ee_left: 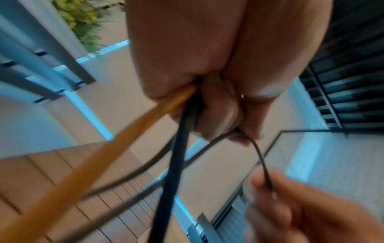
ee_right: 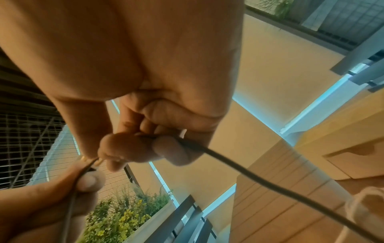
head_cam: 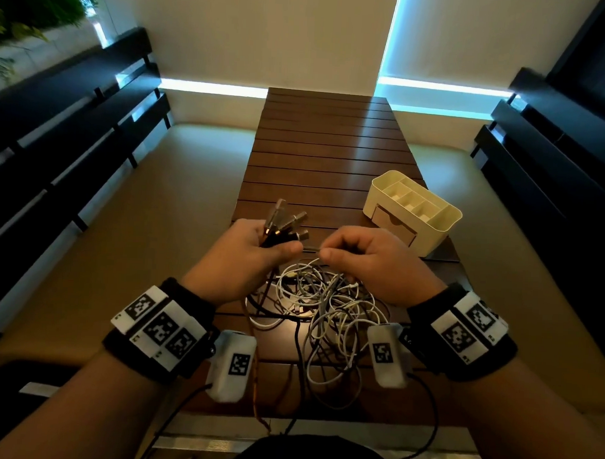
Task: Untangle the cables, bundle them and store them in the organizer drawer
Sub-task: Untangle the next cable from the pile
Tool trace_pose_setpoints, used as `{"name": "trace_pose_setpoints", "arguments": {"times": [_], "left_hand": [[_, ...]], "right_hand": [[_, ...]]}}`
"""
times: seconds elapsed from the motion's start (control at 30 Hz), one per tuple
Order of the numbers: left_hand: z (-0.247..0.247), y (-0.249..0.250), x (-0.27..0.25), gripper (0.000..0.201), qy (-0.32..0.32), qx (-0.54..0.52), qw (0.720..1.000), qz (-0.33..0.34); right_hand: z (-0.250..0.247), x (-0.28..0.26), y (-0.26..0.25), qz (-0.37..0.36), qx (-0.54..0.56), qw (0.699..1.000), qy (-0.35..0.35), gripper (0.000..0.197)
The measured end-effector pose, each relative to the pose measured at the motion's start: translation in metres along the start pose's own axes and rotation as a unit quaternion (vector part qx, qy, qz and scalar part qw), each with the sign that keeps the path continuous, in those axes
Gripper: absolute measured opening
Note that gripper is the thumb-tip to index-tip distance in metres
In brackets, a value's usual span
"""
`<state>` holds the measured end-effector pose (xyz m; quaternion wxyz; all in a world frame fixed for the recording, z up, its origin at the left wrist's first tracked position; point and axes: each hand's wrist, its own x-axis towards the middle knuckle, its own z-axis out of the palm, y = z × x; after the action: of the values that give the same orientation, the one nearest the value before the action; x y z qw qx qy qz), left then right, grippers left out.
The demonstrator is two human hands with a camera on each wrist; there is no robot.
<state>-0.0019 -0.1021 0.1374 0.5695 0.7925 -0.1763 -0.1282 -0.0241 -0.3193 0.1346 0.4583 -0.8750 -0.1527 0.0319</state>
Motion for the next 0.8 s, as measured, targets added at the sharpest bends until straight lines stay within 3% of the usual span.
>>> {"name": "trace_pose_setpoints", "arguments": {"times": [0.1,0.13,0.27,0.37,0.43,0.53,0.63,0.7,0.8], "left_hand": [[-0.013,-0.005,0.002,0.014,0.068,-0.148,0.986,-0.031],[-0.017,-0.008,0.002,0.019,0.089,-0.16,0.982,-0.037],[-0.013,-0.014,-0.003,0.009,0.132,0.03,0.99,-0.026],[-0.002,-0.013,-0.001,0.006,0.139,0.07,0.988,0.005],[0.006,-0.01,0.002,0.008,0.095,0.078,0.992,0.02],[0.015,-0.001,0.001,0.009,0.006,0.075,0.997,0.032],[0.01,0.006,-0.001,0.02,0.024,0.03,0.999,0.029],[0.002,0.011,-0.003,0.022,0.04,-0.042,0.998,0.027],[-0.013,0.018,-0.008,0.023,0.085,-0.165,0.982,0.042]], "right_hand": [[0.002,-0.001,0.017,0.048,0.017,0.998,0.024,0.015],[0.003,-0.001,0.025,0.074,0.011,0.996,0.038,0.018],[0.003,-0.003,0.04,0.15,-0.102,0.982,0.05,0.024],[0.005,-0.001,0.025,0.125,-0.137,0.983,-0.008,0.018],[0.007,0.001,0.008,0.08,-0.133,0.988,-0.021,0.016],[0.003,0.004,-0.014,-0.001,-0.08,0.995,0.063,0.014],[-0.003,0.001,-0.022,-0.037,-0.038,0.994,0.097,0.012],[0.0,-0.002,-0.014,-0.031,-0.012,0.996,0.079,0.014],[0.008,-0.008,0.017,0.049,0.013,0.996,0.069,0.034]]}}
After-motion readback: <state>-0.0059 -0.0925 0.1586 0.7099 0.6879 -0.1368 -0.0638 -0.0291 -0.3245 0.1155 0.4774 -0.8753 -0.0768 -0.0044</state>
